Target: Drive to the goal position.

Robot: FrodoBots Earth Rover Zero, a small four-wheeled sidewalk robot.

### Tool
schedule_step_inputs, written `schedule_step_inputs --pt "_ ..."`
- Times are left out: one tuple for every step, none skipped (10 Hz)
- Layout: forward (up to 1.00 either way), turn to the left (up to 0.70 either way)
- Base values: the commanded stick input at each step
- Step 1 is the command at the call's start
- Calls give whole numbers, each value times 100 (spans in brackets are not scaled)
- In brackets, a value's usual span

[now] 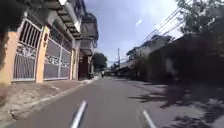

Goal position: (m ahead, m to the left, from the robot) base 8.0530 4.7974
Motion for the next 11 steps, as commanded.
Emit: schedule_step_inputs --pt "100 -22" --pt "100 0" --pt "100 -2" --pt "100 -6" --pt "100 -10" --pt "100 -37" --pt "100 -38" --pt "100 -38" --pt "100 -37" --pt "100 -29" --pt "100 0"
